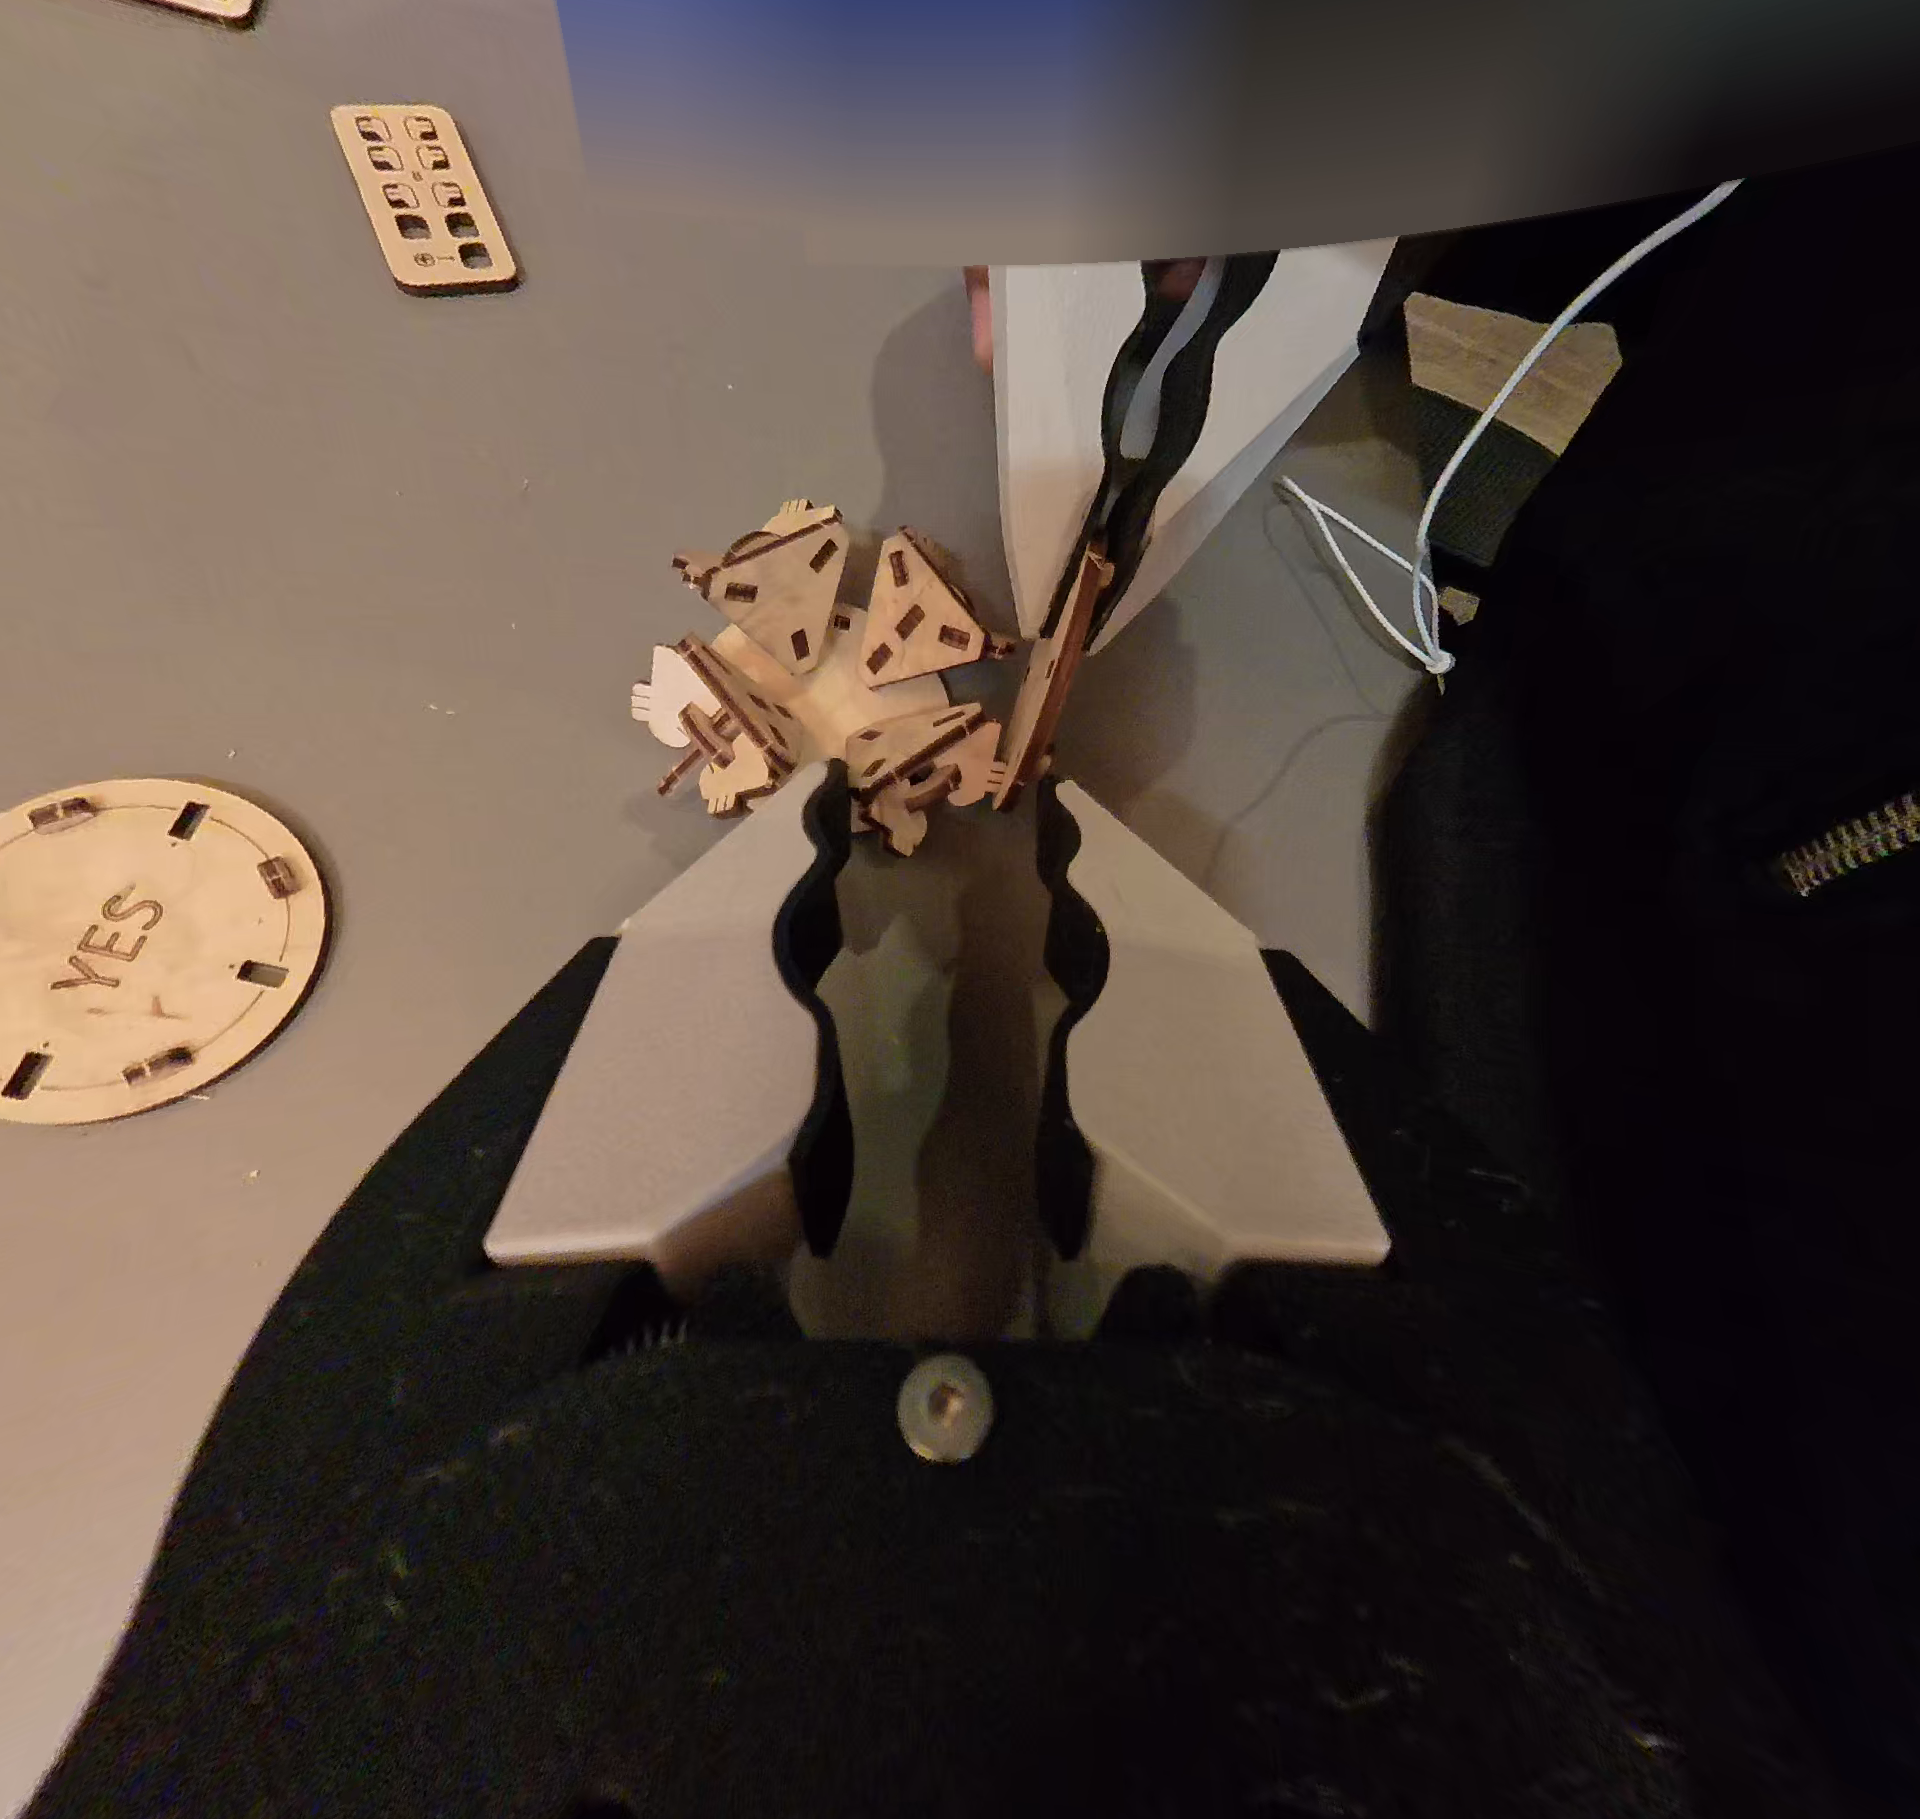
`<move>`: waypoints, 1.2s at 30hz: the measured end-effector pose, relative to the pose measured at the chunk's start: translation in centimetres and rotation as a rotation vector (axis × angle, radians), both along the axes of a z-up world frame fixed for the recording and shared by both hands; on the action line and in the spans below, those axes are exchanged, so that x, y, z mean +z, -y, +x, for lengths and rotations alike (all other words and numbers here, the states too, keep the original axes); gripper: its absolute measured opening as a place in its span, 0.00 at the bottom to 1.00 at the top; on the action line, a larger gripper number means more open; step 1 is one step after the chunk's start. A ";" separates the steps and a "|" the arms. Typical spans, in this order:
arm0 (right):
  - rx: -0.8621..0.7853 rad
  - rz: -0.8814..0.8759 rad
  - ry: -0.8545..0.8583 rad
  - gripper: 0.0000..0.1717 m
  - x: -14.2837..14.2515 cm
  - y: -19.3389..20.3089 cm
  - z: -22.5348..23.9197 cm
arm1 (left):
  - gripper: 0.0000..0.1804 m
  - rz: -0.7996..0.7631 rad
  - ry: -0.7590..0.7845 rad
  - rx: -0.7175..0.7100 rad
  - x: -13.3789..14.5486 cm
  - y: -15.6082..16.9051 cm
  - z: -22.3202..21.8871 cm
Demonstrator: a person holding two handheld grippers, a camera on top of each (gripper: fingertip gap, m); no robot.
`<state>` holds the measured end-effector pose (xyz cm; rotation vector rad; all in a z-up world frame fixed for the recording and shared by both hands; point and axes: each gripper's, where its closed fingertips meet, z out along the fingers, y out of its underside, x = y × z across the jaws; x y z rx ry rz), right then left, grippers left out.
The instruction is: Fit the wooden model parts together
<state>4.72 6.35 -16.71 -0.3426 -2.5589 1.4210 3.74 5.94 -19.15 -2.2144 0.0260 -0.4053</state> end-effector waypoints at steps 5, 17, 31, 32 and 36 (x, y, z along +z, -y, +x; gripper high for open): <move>0.006 -0.010 -0.004 0.01 0.1 0.0 -0.1 | 0.17 -0.015 -0.026 0.001 -0.3 -0.1 -0.1; -0.005 -0.010 0.007 0.06 -0.1 -0.2 -0.2 | 0.15 -0.021 -0.060 0.003 -0.4 -0.2 -0.1; -0.131 -0.017 0.086 0.33 -1.1 -2.7 0.2 | 0.14 -0.023 -0.066 0.009 -0.5 -0.2 -0.2; -0.125 -0.015 0.115 0.35 -1.4 -2.7 0.4 | 0.14 -0.024 -0.068 0.009 -0.5 -0.2 -0.2; -0.134 0.037 0.194 0.44 -2.9 -3.1 0.6 | 0.14 -0.029 -0.078 0.007 -0.6 -0.2 -0.2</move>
